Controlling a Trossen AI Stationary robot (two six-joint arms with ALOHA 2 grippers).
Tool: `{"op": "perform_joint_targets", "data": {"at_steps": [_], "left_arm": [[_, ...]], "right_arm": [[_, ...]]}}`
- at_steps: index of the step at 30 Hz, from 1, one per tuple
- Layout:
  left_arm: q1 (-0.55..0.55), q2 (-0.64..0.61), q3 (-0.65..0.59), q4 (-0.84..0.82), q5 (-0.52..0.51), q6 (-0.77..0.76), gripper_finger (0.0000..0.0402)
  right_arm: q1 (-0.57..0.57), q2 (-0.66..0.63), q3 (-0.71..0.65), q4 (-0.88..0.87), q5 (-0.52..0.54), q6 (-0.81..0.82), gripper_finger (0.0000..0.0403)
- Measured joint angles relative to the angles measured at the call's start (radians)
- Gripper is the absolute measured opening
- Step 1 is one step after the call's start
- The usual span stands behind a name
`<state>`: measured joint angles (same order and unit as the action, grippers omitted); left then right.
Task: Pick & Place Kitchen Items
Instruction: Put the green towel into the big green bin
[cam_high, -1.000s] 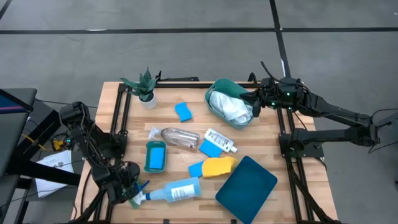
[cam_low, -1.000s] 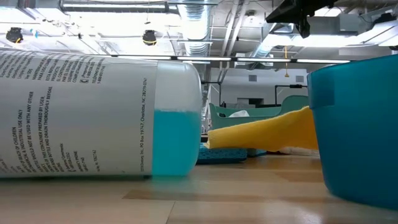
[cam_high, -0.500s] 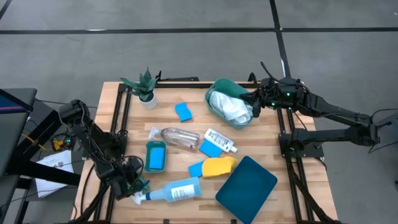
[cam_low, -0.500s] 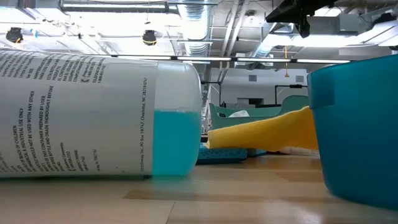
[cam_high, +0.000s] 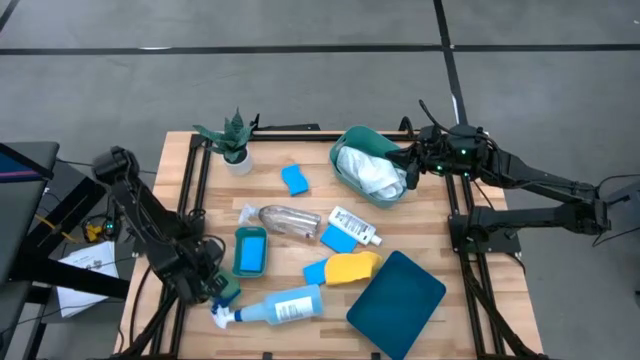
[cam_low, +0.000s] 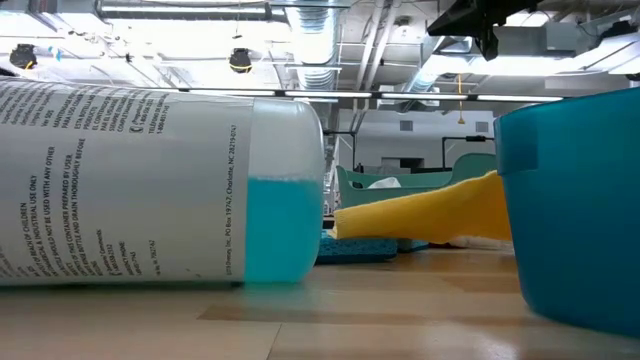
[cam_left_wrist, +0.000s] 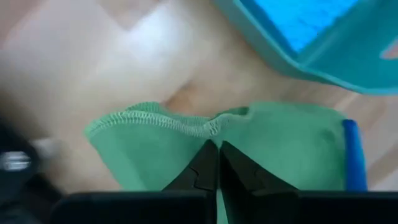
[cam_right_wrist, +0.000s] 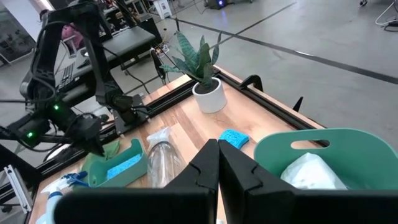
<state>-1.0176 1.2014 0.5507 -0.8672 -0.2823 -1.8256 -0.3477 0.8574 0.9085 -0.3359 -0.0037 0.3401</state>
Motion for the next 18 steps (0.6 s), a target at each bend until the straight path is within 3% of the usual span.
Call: {"op": "perform_joint_targets", "data": {"at_steps": [9,18], "left_arm": [[-0.001,-0.121,0.001,-0.123,-0.006,-0.037,0.0],[0.092,-0.006,0.003,-0.115,0.059,-0.038,0.0]], "right_arm": [[0.0,0.0,0.0,0.0,-0.023,0.0,0.0],[0.0,0.0,0.0,0.0,-0.023,-0.008,0.0]]}}
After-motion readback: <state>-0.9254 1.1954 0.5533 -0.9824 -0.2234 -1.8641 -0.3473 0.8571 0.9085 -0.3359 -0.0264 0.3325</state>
